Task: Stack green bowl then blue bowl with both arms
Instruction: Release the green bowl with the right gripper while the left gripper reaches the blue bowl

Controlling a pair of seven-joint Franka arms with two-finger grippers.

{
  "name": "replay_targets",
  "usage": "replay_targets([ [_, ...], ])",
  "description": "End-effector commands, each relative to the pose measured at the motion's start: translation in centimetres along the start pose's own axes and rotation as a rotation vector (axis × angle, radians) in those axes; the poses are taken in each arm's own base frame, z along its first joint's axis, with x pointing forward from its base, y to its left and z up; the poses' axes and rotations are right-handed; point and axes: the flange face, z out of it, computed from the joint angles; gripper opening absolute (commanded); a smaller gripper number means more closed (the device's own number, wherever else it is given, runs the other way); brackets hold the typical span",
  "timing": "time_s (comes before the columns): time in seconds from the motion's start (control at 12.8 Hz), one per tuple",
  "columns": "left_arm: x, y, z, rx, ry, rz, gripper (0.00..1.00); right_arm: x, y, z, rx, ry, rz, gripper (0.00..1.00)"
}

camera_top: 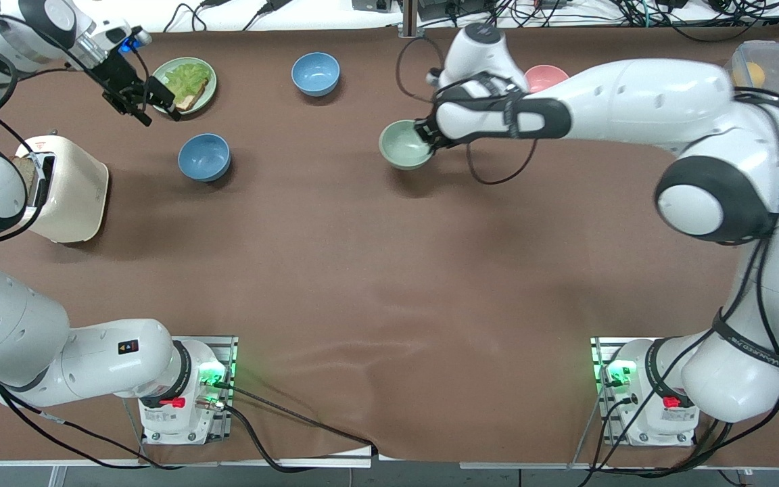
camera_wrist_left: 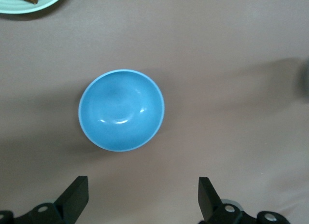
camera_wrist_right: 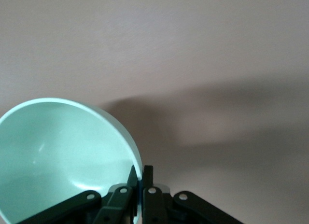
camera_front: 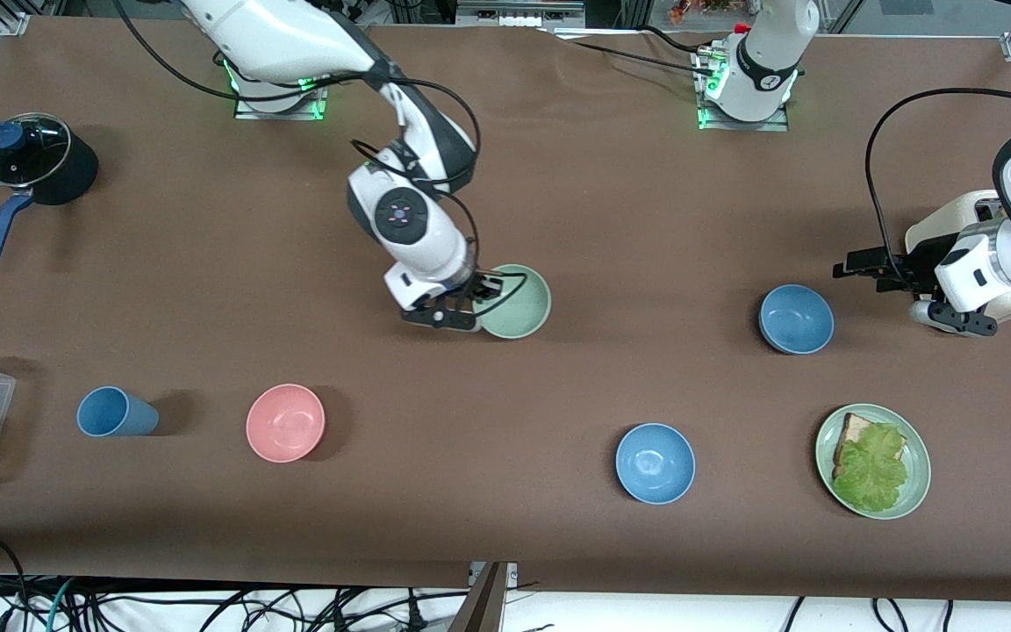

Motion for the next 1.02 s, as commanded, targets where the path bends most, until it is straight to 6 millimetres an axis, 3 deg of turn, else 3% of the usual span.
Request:
replay_targets([
  [0.0, -1.8, -1.0, 1.0, -0.041, 0.052, 0.028, 1.0, -0.8, -2.7, 2.8, 0.008, 0.049, 0.043, 0.0],
  [0.31, -2.0, -3.9, 2.7, -0.011, 0.118, 0.048, 1.0, -2.1, -3.4, 4.2, 0.001, 0.055, 0.048, 0.0],
  [0.47, -1.9, -6.0, 3.8, -0.032, 0.149, 0.039, 1.0, -1.8, -3.4, 4.1, 0.016, 0.071, 0.072, 1.0],
  [0.71, -1.4, -7.9, 6.1, -0.07, 0.177, 0.067, 1.0, -0.4, -2.7, 1.7, -0.003, 0.091, 0.071, 1.0],
  [0.94, -0.8, -9.1, 8.0, -0.089, 0.227, 0.106, 0.99, 3.0, 0.2, -6.3, -0.087, 0.124, 0.056, 1.0],
])
